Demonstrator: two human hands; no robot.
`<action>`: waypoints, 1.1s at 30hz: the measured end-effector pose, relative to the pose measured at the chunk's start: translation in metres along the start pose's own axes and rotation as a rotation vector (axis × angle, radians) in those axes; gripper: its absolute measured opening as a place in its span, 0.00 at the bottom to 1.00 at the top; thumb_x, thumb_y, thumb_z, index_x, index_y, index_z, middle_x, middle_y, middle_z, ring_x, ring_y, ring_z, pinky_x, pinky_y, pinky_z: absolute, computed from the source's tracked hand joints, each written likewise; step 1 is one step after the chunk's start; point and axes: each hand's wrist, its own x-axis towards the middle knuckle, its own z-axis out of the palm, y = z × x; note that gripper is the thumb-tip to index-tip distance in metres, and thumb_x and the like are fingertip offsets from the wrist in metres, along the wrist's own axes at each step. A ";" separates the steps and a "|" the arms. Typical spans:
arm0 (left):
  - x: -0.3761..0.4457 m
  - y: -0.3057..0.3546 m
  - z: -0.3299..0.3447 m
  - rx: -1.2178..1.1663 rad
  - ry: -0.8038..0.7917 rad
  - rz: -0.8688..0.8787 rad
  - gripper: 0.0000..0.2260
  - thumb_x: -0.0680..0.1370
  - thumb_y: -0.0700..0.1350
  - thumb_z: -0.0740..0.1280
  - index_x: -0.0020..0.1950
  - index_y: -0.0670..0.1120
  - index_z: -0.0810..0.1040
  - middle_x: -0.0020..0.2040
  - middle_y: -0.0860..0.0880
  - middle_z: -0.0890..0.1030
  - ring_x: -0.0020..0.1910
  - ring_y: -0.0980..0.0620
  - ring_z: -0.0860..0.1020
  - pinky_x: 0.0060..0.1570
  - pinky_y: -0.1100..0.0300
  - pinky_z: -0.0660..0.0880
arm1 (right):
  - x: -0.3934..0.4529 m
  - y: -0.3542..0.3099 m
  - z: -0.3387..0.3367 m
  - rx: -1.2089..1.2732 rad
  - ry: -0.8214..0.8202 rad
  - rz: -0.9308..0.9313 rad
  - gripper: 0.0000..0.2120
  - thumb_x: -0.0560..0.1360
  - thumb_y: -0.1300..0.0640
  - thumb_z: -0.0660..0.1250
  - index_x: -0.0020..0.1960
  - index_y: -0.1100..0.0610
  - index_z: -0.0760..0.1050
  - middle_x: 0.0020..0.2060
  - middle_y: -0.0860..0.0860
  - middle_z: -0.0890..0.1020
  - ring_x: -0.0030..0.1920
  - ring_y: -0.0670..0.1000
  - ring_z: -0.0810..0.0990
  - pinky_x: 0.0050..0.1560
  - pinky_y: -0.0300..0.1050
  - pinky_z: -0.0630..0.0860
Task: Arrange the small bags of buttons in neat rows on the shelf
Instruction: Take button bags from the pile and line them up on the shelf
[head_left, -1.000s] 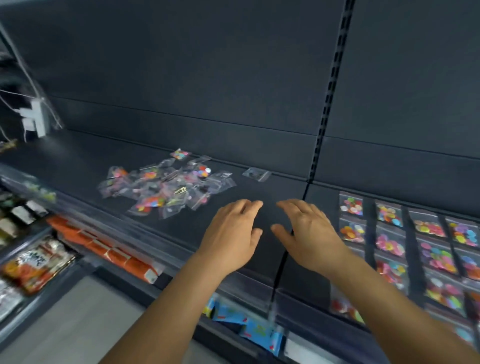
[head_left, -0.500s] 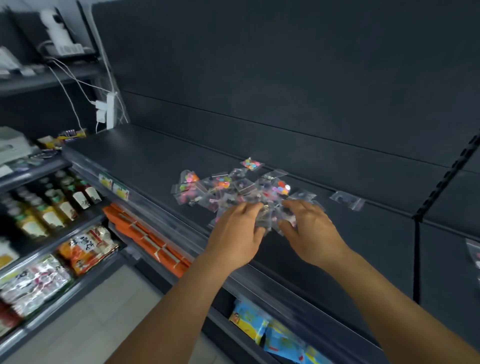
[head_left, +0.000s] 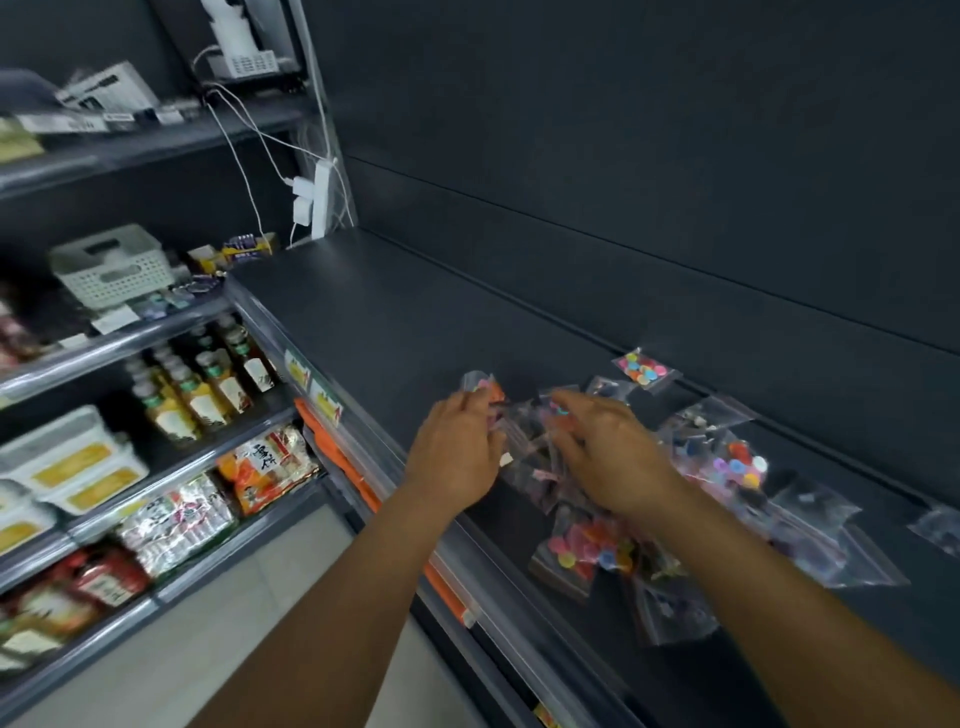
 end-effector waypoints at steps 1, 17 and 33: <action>0.004 -0.006 0.002 0.012 0.005 -0.037 0.20 0.79 0.47 0.61 0.70 0.44 0.68 0.63 0.42 0.73 0.61 0.42 0.70 0.60 0.53 0.68 | 0.011 -0.003 0.006 0.006 -0.020 -0.009 0.21 0.79 0.54 0.59 0.71 0.55 0.64 0.67 0.54 0.73 0.66 0.55 0.69 0.66 0.44 0.65; 0.058 -0.070 -0.001 -0.154 -0.078 -0.013 0.11 0.75 0.52 0.69 0.53 0.46 0.79 0.51 0.46 0.75 0.56 0.46 0.70 0.54 0.58 0.67 | 0.112 -0.034 0.058 -0.067 -0.082 0.111 0.14 0.76 0.53 0.63 0.60 0.53 0.73 0.54 0.55 0.76 0.58 0.57 0.72 0.58 0.49 0.70; 0.050 0.001 -0.033 -0.851 -0.124 0.228 0.08 0.78 0.37 0.59 0.49 0.50 0.70 0.39 0.55 0.76 0.34 0.60 0.73 0.35 0.68 0.68 | 0.028 -0.056 0.011 0.556 0.606 0.570 0.12 0.69 0.60 0.70 0.37 0.52 0.67 0.29 0.48 0.74 0.30 0.48 0.72 0.35 0.45 0.72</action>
